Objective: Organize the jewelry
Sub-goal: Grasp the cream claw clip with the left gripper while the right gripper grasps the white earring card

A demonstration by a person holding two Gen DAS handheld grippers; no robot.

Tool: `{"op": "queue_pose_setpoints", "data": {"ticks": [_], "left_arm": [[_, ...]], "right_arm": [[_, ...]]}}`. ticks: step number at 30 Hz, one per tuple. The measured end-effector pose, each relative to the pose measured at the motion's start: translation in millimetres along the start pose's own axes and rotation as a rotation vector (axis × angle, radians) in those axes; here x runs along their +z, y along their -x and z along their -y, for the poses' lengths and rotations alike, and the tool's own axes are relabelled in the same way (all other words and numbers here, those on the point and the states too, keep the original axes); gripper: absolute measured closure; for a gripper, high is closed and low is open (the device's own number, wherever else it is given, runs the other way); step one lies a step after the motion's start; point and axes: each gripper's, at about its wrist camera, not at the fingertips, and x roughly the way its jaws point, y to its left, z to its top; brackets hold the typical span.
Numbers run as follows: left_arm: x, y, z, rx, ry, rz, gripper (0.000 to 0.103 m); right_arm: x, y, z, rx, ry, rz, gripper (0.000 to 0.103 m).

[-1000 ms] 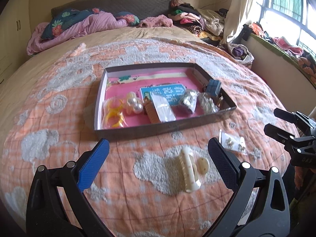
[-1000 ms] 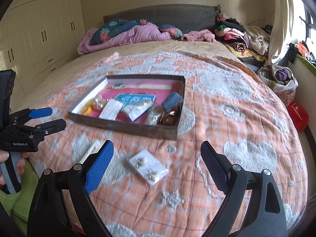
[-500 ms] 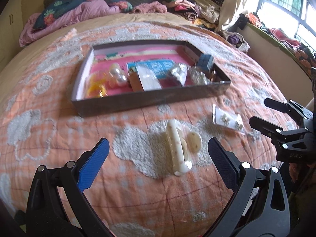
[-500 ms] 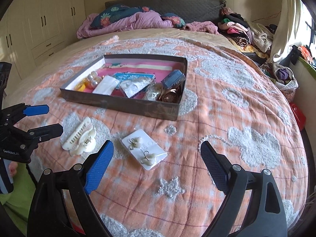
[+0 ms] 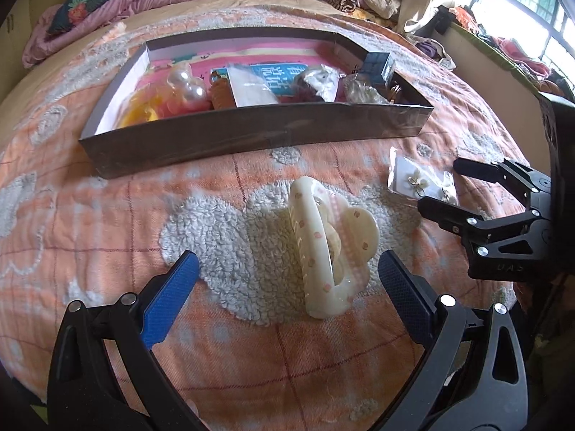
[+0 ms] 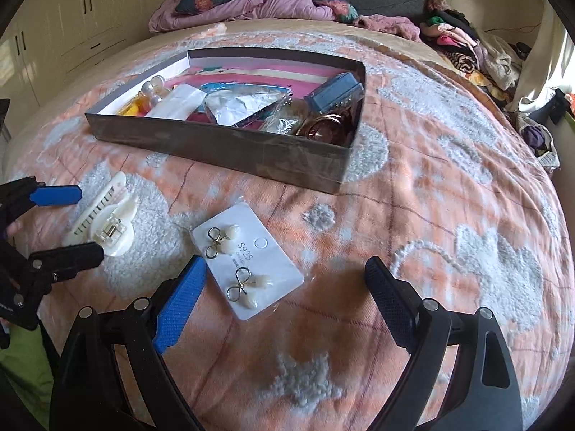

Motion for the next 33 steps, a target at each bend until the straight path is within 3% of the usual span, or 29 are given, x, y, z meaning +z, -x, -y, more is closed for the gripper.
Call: {"op": "queue_pose_setpoints", "data": {"ticks": [5, 7, 10, 13, 17, 26, 33], "left_arm": [[3.5, -3.9, 2.0, 0.001, -0.005, 0.01, 0.01], [4.8, -5.3, 3.3, 0.002, -0.01, 0.015, 0.01], [5.7, -6.3, 6.3, 0.003, -0.02, 0.02, 0.012], [6.4, -5.9, 10.8, 0.001, -0.043, 0.025, 0.032], [6.4, -4.4, 14.2, -0.031, -0.06, 0.032, 0.07], [5.2, 14.1, 15.5, -0.043, -0.083, 0.067, 0.071], [11.9, 33.5, 7.6, -0.035, -0.07, 0.111, 0.071]], "right_arm": [[2.6, -10.5, -7.5, 0.007, 0.051, 0.003, 0.019], [3.0, -11.9, -11.1, 0.028, 0.069, 0.011, 0.033], [3.9, -10.0, -11.0, 0.058, 0.064, 0.019, 0.046], [2.9, -5.5, -6.1, 0.088, 0.026, 0.028, 0.048], [0.6, 5.2, 0.1, 0.124, -0.034, 0.053, 0.049], [-6.9, 42.8, 1.5, 0.149, -0.113, 0.124, 0.049], [0.4, 65.2, -10.4, 0.152, -0.09, 0.175, 0.049]]}}
